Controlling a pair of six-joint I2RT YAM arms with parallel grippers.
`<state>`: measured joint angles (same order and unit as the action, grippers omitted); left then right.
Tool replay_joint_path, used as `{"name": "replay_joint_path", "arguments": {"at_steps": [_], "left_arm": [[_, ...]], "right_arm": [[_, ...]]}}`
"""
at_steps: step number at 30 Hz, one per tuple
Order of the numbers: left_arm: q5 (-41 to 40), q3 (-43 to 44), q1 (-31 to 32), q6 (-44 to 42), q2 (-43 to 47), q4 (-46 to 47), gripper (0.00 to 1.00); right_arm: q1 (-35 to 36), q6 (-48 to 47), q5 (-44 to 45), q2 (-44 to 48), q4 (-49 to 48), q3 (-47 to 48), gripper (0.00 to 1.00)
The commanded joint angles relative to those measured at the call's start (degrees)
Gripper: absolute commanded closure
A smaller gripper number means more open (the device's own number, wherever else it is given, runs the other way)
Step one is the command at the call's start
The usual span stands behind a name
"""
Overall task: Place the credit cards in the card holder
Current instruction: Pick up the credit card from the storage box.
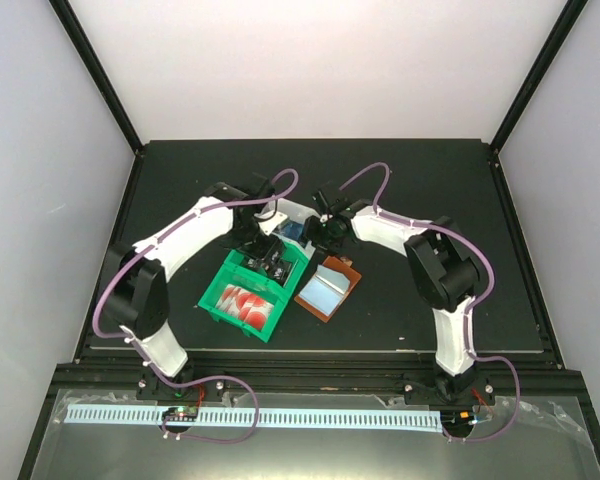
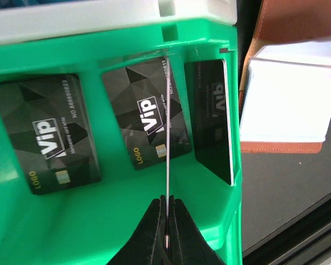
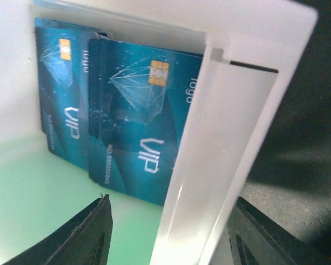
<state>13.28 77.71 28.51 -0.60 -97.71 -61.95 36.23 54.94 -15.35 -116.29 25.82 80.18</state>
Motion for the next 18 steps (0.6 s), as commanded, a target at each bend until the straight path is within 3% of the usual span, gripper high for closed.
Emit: {"name": "replay_joint_path", "arguments": {"at_steps": [1, 7, 12, 18], "left_arm": [[-3.2, 2.0, -0.2, 3.1, 4.0, -0.5, 0.98], [2.5, -1.3, 0.2, 7.9, 9.8, 5.1, 0.99], [8.8, -8.3, 3.4, 16.4, 16.5, 15.8, 0.99], [3.8, -15.9, 10.0, 25.3, 22.0, 24.2, 0.98]], "right_arm": [[-0.5, -2.2, 3.4, 5.9, 0.3, 1.4, 0.41], [-0.8, -8.5, 9.1, 13.3, 4.8, -0.6, 0.37], [-0.8, -16.9, 10.4, 19.8, 9.3, -5.1, 0.36], [-0.8, -29.3, 7.6, 24.2, 14.7, -10.9, 0.38]]}}
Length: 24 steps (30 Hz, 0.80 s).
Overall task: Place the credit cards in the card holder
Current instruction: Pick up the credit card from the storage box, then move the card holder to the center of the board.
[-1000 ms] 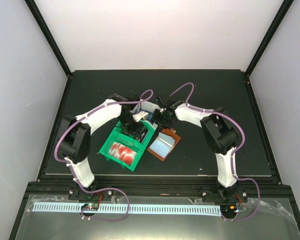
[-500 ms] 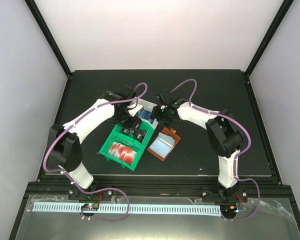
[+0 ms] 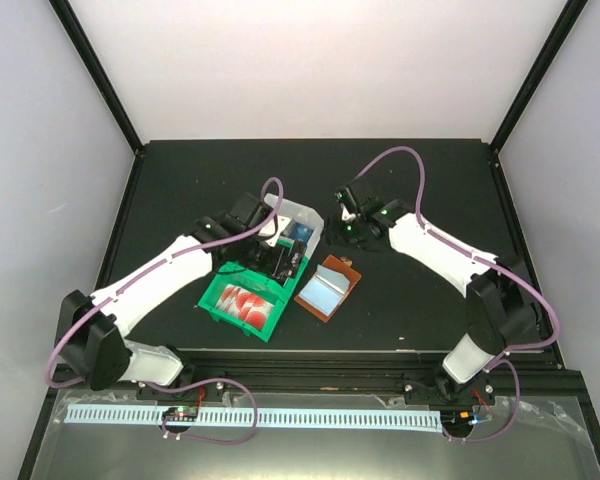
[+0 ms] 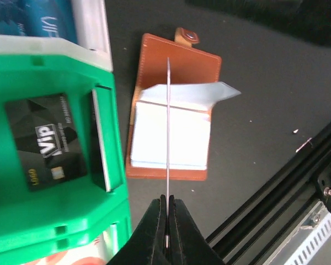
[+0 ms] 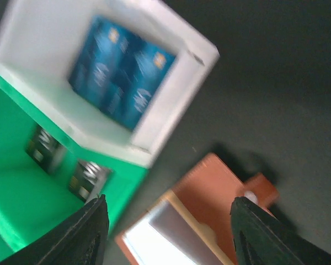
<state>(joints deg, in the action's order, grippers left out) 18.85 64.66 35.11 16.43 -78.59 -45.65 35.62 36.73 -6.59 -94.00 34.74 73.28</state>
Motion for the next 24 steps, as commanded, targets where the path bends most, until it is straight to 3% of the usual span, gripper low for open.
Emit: {"name": "replay_joint_path", "arguments": {"at_steps": [1, 10, 17, 20, 24], "left_arm": [[-3.3, -3.9, 4.1, 9.7, 3.6, 8.5, 0.98], [-7.1, -12.1, 9.4, 19.4, 8.1, 15.0, 0.99], [-9.1, -13.5, 12.6, 21.3, 8.8, 16.0, 0.98], [-9.6, -13.7, 13.6, 21.5, 9.1, 16.0, 0.98], [-9.6, -13.8, 14.6, 21.3, 9.6, 16.1, 0.99]], "right_arm": [[-0.2, -13.1, -2.7, 2.8, 5.9, -5.3, 0.38], [0.0, -20.2, -11.8, 3.6, 1.5, -13.4, 0.36], [1.7, -17.1, -8.9, 1.0, -3.4, -15.0, 0.48], [1.7, -14.4, -5.5, 1.4, -5.0, -17.0, 0.62], [1.7, -10.5, -1.5, 3.4, -8.1, -21.4, 0.88]]}}
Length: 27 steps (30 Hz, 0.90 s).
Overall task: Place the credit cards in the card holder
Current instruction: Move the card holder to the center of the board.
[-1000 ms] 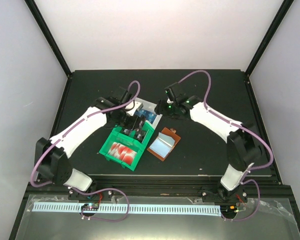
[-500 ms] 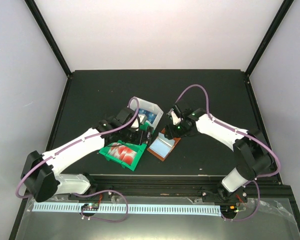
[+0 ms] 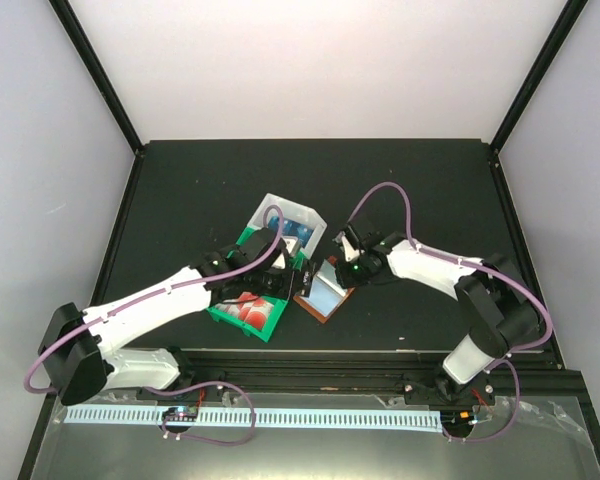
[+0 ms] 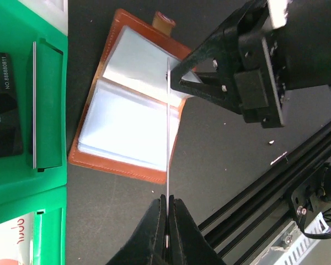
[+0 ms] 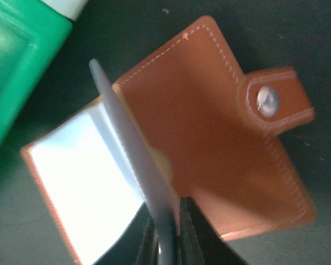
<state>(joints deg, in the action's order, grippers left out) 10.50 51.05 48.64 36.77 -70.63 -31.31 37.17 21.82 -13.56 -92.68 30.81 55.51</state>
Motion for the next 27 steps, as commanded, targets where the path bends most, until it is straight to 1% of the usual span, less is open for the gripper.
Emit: {"name": "replay_joint_path", "arguments": {"at_steps": [1, 2, 3, 9, 12, 15, 19, 22, 25, 27], "left_arm": [[-1.2, -0.2, 1.4, 0.8, 2.1, 1.8, 0.98], [-1.1, -0.4, 1.8, 0.3, 2.6, 1.8, 0.99], [-0.9, -0.7, 2.1, -0.2, 3.3, 2.2, 0.98], [2.6, -4.8, 2.7, -1.3, 6.5, 5.2, 0.98], [4.3, -6.5, 2.9, -1.0, 6.8, 8.4, 0.98], [4.5, -6.8, 3.2, -0.4, 5.9, 11.1, 0.99], [2.3, -7.1, 3.9, 1.3, 5.3, 14.7, 0.99], [1.5, -7.4, 4.1, 2.8, 5.5, 18.6, 0.98], [1.8, -7.4, 4.2, 4.6, 5.6, 22.5, 0.98], [2.5, -7.7, 4.2, 5.7, 6.0, 25.5, 0.98]], "right_arm": [[0.2, 5.7, 6.4, 2.6, -4.7, -5.1, 0.94], [0.2, 7.0, 7.4, 3.4, -5.0, -6.4, 0.98], [0.1, 8.6, 8.4, 4.4, -5.5, -7.7, 0.99], [0.2, 21.4, 16.8, 12.9, -3.3, -15.7, 0.99], [0.2, 26.4, 19.7, 16.2, -1.6, -18.6, 0.98], [0.2, 30.7, 23.5, 18.2, 1.7, -20.1, 0.92], [0.1, 32.5, 26.5, 21.5, 4.5, -20.8, 0.78], [0.1, 30.7, 26.8, 26.6, 5.5, -19.6, 0.62], [0.2, 25.4, 23.6, 33.9, 4.0, -17.4, 0.47], [0.2, 21.5, 18.7, 39.4, 1.0, -16.9, 0.4]]}}
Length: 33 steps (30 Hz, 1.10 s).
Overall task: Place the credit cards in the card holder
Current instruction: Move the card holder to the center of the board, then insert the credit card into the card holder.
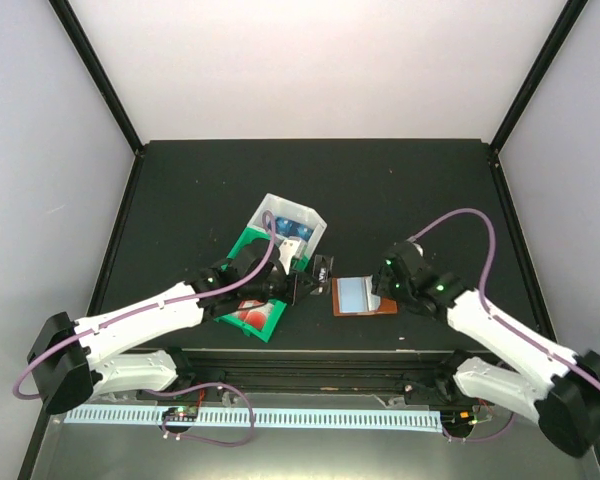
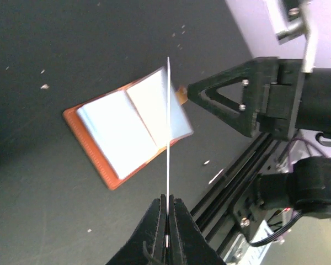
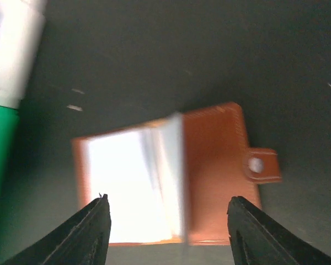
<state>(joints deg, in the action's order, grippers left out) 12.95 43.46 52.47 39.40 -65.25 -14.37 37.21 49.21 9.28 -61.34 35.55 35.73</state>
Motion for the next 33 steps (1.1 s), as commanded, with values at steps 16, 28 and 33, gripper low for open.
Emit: {"name": "replay_joint_path", "arguments": {"at_steps": [16, 28, 33], "left_arm": [[13.3, 1.0, 0.3, 18.1, 4.3, 19.9, 0.98], [16.4, 2.0, -0.1, 18.8, 2.5, 18.6, 0.93], [9.9, 1.2, -0.2, 14.5, 2.6, 11.3, 0.54]], "right_arm": [[0.1, 3.5, -38.9, 20.9, -32.2, -4.3, 0.43], [0.1, 9.3, -44.5, 22.3, -39.4, -5.9, 0.99], [0.0, 3.9, -36.7, 23.8, -31.1, -5.9, 0.99]]}}
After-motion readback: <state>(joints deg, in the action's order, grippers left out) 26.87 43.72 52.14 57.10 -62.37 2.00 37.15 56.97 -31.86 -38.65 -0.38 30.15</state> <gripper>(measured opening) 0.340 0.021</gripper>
